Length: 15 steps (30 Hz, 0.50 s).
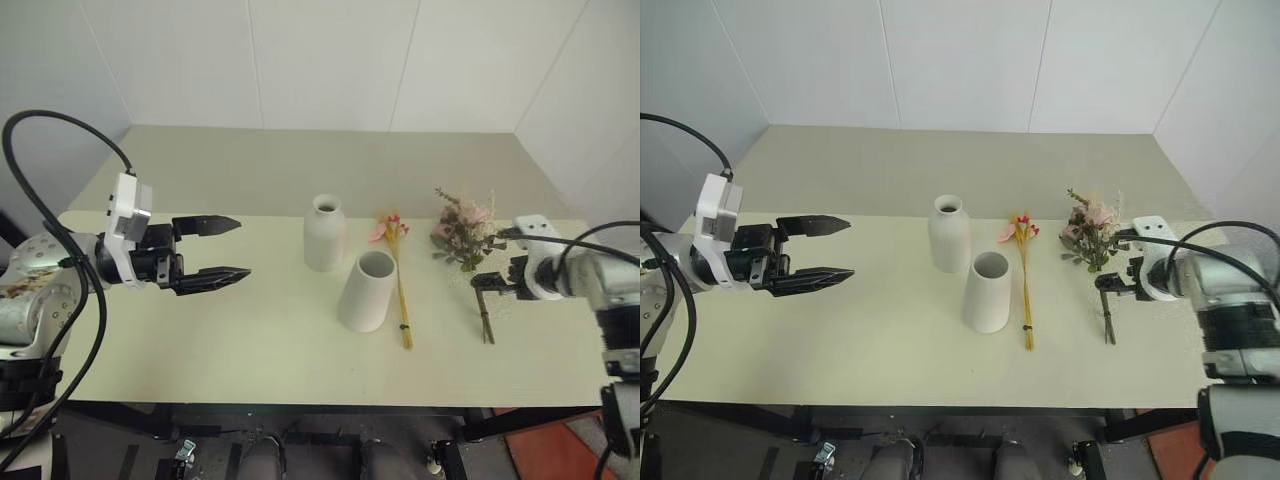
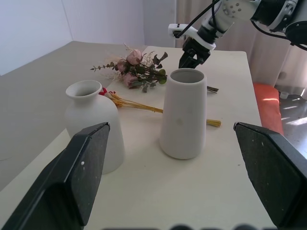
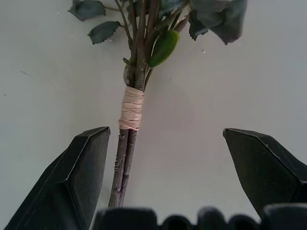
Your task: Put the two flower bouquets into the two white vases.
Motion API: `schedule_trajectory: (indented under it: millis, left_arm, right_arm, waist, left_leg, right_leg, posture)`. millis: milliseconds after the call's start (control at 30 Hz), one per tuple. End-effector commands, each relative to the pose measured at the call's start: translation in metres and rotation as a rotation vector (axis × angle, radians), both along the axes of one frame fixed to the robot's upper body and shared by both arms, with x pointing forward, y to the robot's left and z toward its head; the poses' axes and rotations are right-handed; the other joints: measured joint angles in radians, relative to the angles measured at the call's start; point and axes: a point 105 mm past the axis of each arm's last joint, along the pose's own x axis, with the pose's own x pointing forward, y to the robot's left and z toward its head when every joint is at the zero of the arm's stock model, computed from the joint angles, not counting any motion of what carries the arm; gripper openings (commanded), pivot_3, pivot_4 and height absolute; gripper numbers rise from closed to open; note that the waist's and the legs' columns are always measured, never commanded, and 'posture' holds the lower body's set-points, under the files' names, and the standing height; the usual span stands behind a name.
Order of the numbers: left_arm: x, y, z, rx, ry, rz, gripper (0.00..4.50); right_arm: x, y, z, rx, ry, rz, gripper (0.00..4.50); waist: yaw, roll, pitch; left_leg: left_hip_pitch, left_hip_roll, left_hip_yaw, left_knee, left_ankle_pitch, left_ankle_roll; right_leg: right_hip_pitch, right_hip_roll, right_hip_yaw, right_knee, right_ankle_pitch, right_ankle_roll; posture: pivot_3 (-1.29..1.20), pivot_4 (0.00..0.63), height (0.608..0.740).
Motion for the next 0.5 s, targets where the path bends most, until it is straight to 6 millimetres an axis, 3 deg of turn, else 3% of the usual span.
schedule_trajectory:
  millis: [33, 100, 300, 400, 433, 500]
  left_arm:
    - [-0.003, 0.000, 0.010, 0.005, -0.054, -0.013, 4.50]
    - [-0.004, 0.001, 0.011, 0.008, -0.056, -0.006, 4.50]
    - [-0.006, 0.005, 0.010, 0.008, -0.057, 0.018, 4.50]
    - [-0.005, 0.007, 0.010, 0.001, -0.054, 0.045, 4.50]
    - [-0.005, 0.008, 0.008, 0.001, -0.045, 0.061, 4.50]
    - [-0.003, 0.009, 0.006, 0.004, -0.036, 0.086, 4.50]
  right_arm:
    - [0.011, 0.001, 0.005, -0.019, -0.029, 0.008, 4.05]
    - [0.014, 0.004, 0.003, -0.020, -0.027, 0.012, 3.58]
    - [0.018, 0.002, 0.001, -0.028, -0.042, -0.009, 1.48]
    - [0.021, -0.004, 0.009, -0.021, -0.087, -0.054, 0.49]
    - [0.022, -0.005, 0.017, -0.013, -0.118, -0.070, 0.24]
    - [0.025, -0.006, 0.028, -0.001, -0.163, -0.088, 0.22]
  waist:
    - [0.000, 0.000, 0.000]
    - [-0.001, 0.000, 0.000]
    - [0.000, 0.000, 0.000]
    - [0.000, 0.000, 0.000]
    - [0.000, 0.000, 0.000]
    - [0.000, 0.001, 0.000]
  left_leg:
    - [0.000, 0.000, 0.000, 0.000, 0.000, 0.000]
    - [0.000, 0.000, 0.000, 0.000, 0.000, 0.000]
    - [0.000, 0.000, 0.000, 0.000, 0.000, 0.000]
    - [0.000, 0.001, 0.000, 0.000, 0.000, 0.000]
    - [0.000, 0.001, 0.000, 0.000, 0.000, 0.000]
    - [0.000, 0.001, 0.000, 0.000, 0.000, 0.000]
  right_leg:
    - [0.000, 0.000, 0.000, 0.000, 0.000, 0.000]
    - [0.000, 0.000, 0.000, 0.000, 0.000, 0.000]
    - [0.000, 0.000, 0.000, 0.000, 0.000, 0.001]
    - [0.000, 0.000, 0.000, 0.000, 0.000, 0.001]
    - [0.000, 0.000, 0.000, 0.000, 0.000, 0.000]
    - [0.000, 0.000, 0.000, 0.001, 0.001, 0.000]
  posture:
    - [0.00, 0.150, 0.740]
    - [0.00, 0.150, 0.740]
    - [0.00, 0.150, 0.740]
    - [0.00, 0.150, 0.740]
    - [0.00, 0.150, 0.740]
    - [0.00, 0.150, 0.740]
